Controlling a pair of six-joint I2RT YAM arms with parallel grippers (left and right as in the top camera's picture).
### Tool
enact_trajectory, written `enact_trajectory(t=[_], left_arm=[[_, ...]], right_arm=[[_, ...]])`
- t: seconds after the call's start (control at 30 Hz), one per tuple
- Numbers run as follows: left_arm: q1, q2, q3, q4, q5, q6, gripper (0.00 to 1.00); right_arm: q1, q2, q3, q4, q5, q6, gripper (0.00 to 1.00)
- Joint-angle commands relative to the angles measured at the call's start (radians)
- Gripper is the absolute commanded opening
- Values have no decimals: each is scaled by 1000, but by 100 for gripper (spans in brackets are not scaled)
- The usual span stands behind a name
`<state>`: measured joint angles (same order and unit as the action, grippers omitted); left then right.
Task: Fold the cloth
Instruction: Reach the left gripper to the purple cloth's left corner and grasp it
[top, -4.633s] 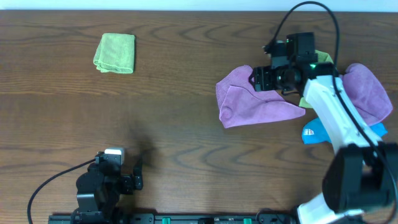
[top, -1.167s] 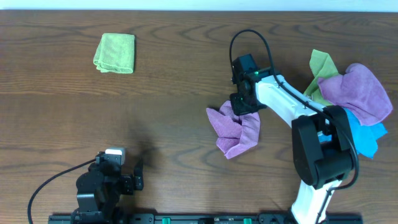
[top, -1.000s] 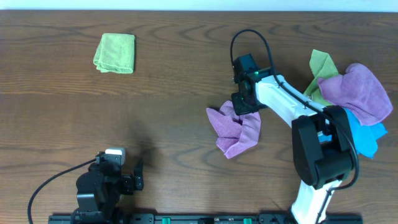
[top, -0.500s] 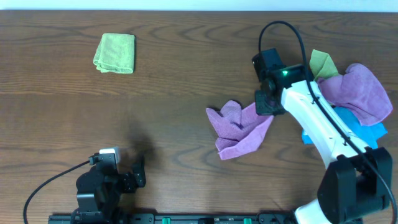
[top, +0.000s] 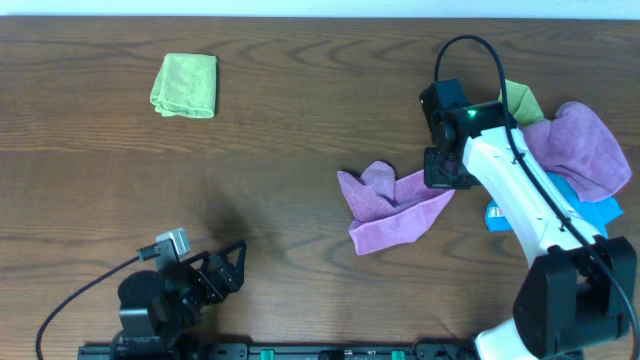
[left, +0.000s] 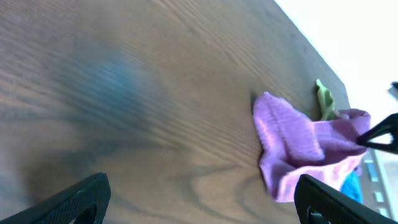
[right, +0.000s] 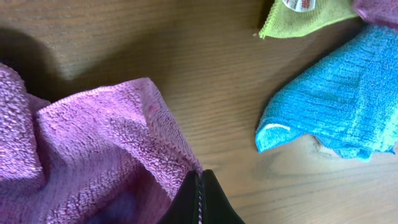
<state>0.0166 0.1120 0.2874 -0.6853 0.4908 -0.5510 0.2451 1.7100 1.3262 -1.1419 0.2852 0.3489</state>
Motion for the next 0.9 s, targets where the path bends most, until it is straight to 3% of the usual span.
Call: enact_trajectory(t=[0.0,0.27,0.43,0.47,0.5,0.53,0.6,0.87], left_arm=[[-5,127,123,-1,27,-37,96],[-85,682,481,-34,163,-27,95],[-98,869,488,13,241,-303,95],[-104,898,487,24,267,-301,100],[-115,930,487,42,291,-302,91],[-126,951,487,63,305,-303,89],[-166,994,487,123,331,-311,96],[-357,1171,487,328,294,-544,95]], right_arm=[[-6,-9,1,6,-2,18,2],[-6,-9,1,31,-5,18,1],[-6,-9,1,35,-5,18,1],[-6,-9,1,36,-5,17,2],[-6,-9,1,37,-5,17,1],[-6,-9,1,39,-5,17,1],[-6,-9,1,42,-5,17,2],[-6,-9,1,43,-5,17,2]])
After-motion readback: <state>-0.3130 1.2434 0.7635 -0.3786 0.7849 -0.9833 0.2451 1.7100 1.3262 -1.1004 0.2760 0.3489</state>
